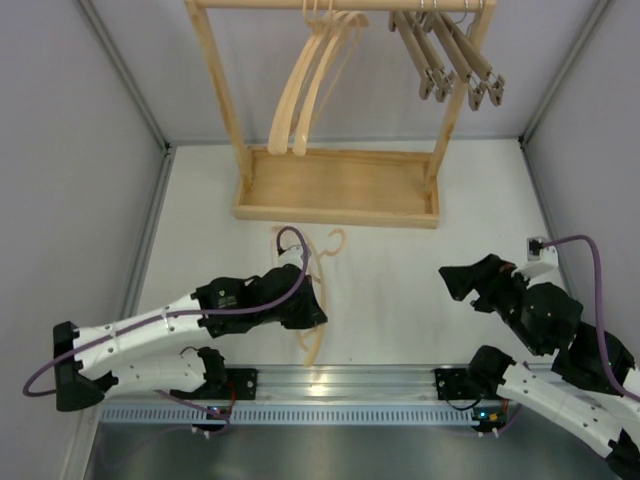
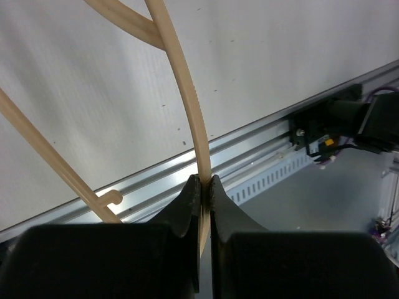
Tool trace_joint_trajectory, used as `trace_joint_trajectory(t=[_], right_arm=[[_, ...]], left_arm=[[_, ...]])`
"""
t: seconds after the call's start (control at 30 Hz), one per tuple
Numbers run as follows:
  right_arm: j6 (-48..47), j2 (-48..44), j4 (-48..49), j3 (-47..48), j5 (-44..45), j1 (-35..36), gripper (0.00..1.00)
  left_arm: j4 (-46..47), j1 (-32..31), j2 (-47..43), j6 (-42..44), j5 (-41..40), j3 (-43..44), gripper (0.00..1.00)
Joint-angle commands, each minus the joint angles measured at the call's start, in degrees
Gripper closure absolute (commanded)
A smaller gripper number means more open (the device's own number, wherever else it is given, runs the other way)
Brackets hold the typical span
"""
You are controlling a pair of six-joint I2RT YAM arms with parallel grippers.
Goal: Organize the hangers
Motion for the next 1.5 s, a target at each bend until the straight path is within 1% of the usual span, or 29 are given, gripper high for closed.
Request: trace_joint_trajectory(t=[0.0, 0.1, 0.2, 0.33, 0.43, 0.53, 0.57, 0.63, 0.67, 0.73, 0.77, 0.97, 1.13, 1.2, 1.23, 1.27, 1.33, 1.37, 1.4, 1.47], right_arm=[[-1.51, 1.87, 1.4, 3.6, -0.12, 0.61, 0.18], [-1.95, 2.75, 1.31, 5.01, 0.23, 0.52, 0.18], [-2.74, 4.33, 1.22, 6.59, 0.32, 0.52, 0.18], [-2.83, 5.66, 1.31, 7.47, 0.23, 0.52, 0.18], [-2.92, 6.54, 1.4, 7.82, 0.06, 0.52, 0.18], [-2.83, 7.24, 1.4, 8.35, -0.03, 0.52, 0.18], [-2.83, 7.5, 1.4, 8.44, -0.03, 0.52, 0.18], [-2.92, 7.94, 1.4, 8.61, -0.12, 0.52, 0.18], [-2.83, 8.03, 1.4, 8.7, -0.12, 0.52, 0.18], [-2.75, 8.21, 1.4, 8.62, -0.29, 0.52, 0.18], [-2.75, 8.3, 1.31, 8.7, -0.38, 0.52, 0.18], [-2.66, 8.38, 1.31, 8.7, -0.38, 0.52, 0.18], [-2.66, 9.26, 1.31, 8.7, -0.65, 0.52, 0.18], [-2.57, 9.61, 1.31, 8.7, -0.82, 0.52, 0.18], [-2.57, 9.7, 1.31, 8.7, -1.0, 0.52, 0.18], [-2.48, 9.7, 1.31, 8.7, -0.82, 0.52, 0.18], [-2.4, 9.79, 1.31, 8.79, -0.91, 0.52, 0.18], [-2.57, 10.05, 1.31, 8.88, -0.91, 0.52, 0.18], [-2.48, 10.14, 1.31, 8.97, -1.0, 0.52, 0.18], [-2.57, 10.49, 1.31, 9.14, -1.09, 0.52, 0.18]], left_arm=[[1.7, 0.01, -2.45, 5.02, -2.47, 7.14, 1.0], [1.61, 0.45, -2.11, 8.09, -2.47, 11.98, 1.0], [1.79, 0.71, -2.45, 8.89, -3.09, 14.79, 1.0], [3.01, 2.99, -4.73, 9.6, -1.16, 14.8, 1.0], [5.39, 6.33, -7.54, 10.04, 1.47, 13.14, 1.0], [7.67, 11.51, -8.87, 10.56, 7.18, 10.68, 1.0], [8.2, 14.57, -9.39, 11.09, 11.11, 10.15, 1.0], [10.39, 17.75, -9.57, 11.53, 14.56, 8.83, 1.0], [11.1, 21.07, -9.49, 11.97, 18.58, 7.52, 1.0], [13.73, 24.51, -8.79, 12.23, 23.08, 6.11, 1.0], [15.57, 27.31, -8.26, 12.67, 26.76, 4.71, 1.0], [20.33, 33.05, -7.12, 14.25, 32.68, 2.15, 1.0], [25.42, 38.84, -5.62, 13.82, 40.13, -0.49, 1.0], [29.02, 41.04, -5.53, 12.59, 42.43, -1.54, 1.0], [30.6, 43.23, -5.53, 11.8, 44.87, -2.85, 1.0], [33.75, 44.29, -5.53, 10.14, 46.03, -3.56, 1.0], [37.1, 46.93, -5.18, 7.33, 49.01, -5.75, 1.0], [39.03, 47.73, -5.09, 6.27, 49.81, -6.55, 1.0], [42.88, 48.26, -4.92, 5.39, 50.43, -7.25, 1.0], [46.25, 49.4, -4.48, 3.2, 51.4, -8.66, 1.0]])
